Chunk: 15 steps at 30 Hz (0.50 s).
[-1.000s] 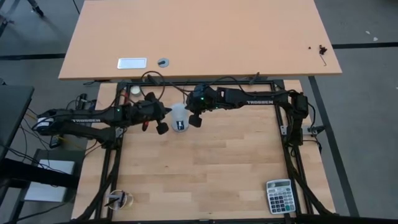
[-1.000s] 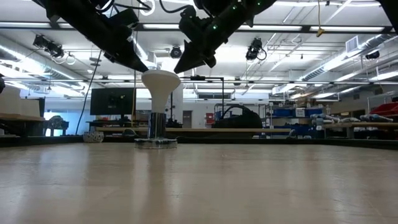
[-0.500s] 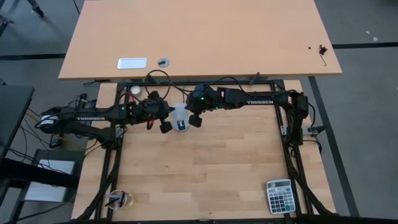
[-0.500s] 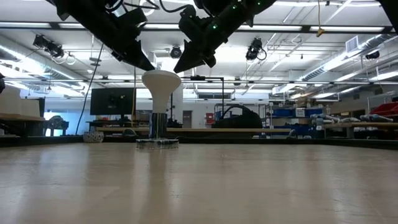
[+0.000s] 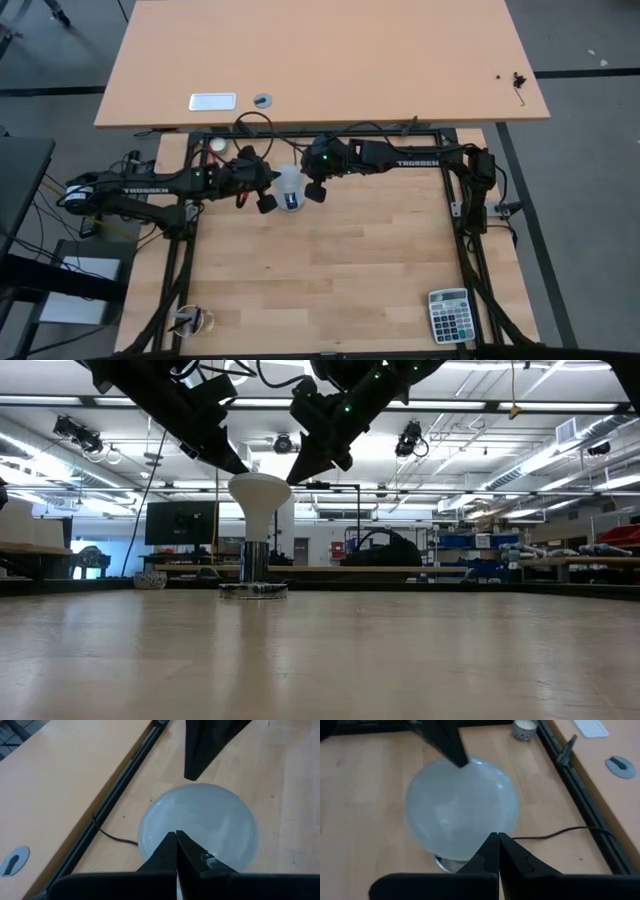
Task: Screw lightbulb
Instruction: Insert the white light bulb into the silver lamp
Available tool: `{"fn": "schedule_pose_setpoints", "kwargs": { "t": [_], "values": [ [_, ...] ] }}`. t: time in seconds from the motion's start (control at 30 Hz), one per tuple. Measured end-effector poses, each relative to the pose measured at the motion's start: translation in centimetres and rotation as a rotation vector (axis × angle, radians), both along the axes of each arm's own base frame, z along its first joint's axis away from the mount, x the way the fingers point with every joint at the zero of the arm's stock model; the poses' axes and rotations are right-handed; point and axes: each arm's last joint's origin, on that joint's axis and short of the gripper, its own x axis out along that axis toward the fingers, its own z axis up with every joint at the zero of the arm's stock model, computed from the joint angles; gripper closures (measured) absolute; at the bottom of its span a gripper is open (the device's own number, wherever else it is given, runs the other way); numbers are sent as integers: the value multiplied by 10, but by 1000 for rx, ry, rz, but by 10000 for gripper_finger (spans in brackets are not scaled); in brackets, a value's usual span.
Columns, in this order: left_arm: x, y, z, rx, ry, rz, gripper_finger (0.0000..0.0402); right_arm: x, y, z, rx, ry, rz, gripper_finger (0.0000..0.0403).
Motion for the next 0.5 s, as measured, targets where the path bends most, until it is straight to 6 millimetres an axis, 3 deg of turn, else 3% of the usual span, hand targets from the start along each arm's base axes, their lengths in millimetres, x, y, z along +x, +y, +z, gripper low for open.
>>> {"fn": "schedule_pose_setpoints", "kwargs": {
  "t": [0.5],
  "values": [
    [-1,0,-2,0,13,5,402,6,-4,-9,23,-1,13,394]
  ]
}}
